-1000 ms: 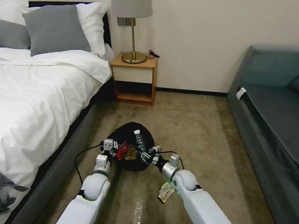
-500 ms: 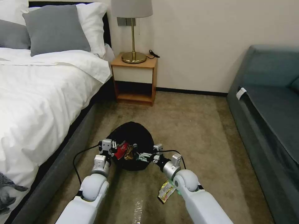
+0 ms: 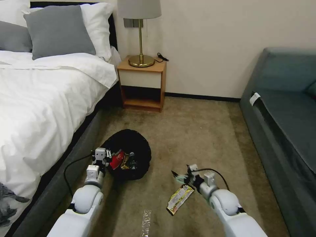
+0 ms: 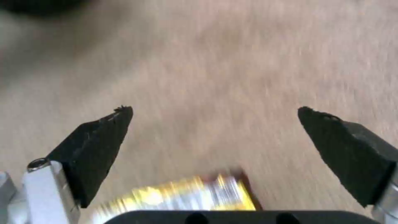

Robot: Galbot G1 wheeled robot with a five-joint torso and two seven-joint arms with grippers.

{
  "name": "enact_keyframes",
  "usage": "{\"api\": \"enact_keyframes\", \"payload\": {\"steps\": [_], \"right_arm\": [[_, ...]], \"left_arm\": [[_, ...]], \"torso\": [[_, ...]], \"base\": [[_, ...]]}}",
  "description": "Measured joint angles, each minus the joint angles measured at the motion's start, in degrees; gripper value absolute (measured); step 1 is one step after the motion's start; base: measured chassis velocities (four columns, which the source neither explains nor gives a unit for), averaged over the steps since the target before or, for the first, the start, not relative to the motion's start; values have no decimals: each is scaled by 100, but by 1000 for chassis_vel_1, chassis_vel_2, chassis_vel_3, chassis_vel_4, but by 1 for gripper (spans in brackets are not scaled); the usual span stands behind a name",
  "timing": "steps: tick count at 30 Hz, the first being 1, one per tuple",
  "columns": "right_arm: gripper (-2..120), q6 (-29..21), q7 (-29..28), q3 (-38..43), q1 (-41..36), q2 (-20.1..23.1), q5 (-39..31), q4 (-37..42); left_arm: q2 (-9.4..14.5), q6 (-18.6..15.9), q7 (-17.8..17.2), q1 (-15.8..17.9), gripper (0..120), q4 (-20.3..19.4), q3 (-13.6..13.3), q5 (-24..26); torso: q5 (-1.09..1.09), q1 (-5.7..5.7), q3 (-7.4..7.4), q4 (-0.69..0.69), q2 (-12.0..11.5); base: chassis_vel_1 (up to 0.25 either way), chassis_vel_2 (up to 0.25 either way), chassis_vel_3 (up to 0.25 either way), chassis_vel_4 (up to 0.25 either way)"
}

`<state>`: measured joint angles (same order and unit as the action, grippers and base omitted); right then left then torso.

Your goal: Pick up the trash bin, then pick up the garbage on the floor and place it into the trash bin.

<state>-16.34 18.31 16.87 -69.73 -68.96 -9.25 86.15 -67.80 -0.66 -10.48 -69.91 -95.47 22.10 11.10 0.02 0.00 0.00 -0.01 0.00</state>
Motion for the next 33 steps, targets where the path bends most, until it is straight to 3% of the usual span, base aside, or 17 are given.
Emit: {"api": "enact_keyframes", "payload": {"steps": [9,33], "right_arm": [[100,125,444,-21,105,-59,652,-528],[100,335,783,-79,795,-354,1199,-1887]], "left_arm": [[-19,13,12,-93,4,-1,11,-15],[74,-23,34,-19,4,27,-57,9]], "torso": [[0,0,0,1,0],[-2,0,1,1,0]], "base": [[0,0,0,0],[0,0,0,0]]}}
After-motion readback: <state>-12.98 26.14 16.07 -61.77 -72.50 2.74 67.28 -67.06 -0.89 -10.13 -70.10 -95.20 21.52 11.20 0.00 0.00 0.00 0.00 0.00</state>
